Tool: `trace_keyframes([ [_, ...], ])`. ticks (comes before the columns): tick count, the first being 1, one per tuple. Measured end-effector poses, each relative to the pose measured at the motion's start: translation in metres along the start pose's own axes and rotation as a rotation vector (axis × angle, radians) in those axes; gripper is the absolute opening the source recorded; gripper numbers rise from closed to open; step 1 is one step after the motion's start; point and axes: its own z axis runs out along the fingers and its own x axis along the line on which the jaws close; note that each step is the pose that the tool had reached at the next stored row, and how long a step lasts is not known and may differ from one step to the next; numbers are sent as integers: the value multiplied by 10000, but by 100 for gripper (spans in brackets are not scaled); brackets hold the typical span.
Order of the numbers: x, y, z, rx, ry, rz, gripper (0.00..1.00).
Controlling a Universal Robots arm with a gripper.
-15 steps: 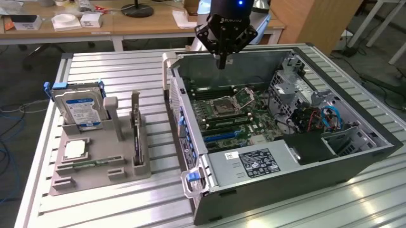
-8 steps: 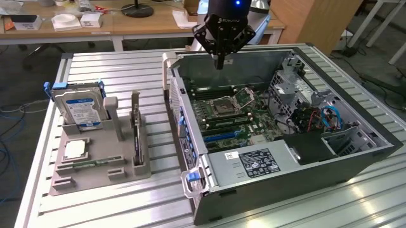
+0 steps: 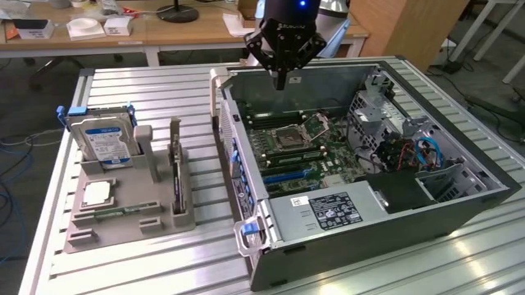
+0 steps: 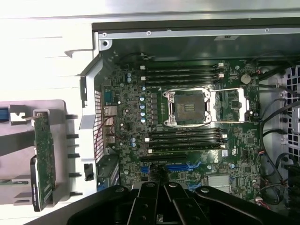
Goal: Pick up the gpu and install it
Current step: 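Reach for the gpu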
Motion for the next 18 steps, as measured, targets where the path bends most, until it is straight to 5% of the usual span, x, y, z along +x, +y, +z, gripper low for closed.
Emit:
trace_keyframes([
  [18, 113, -8, -3, 0, 0, 0, 10],
])
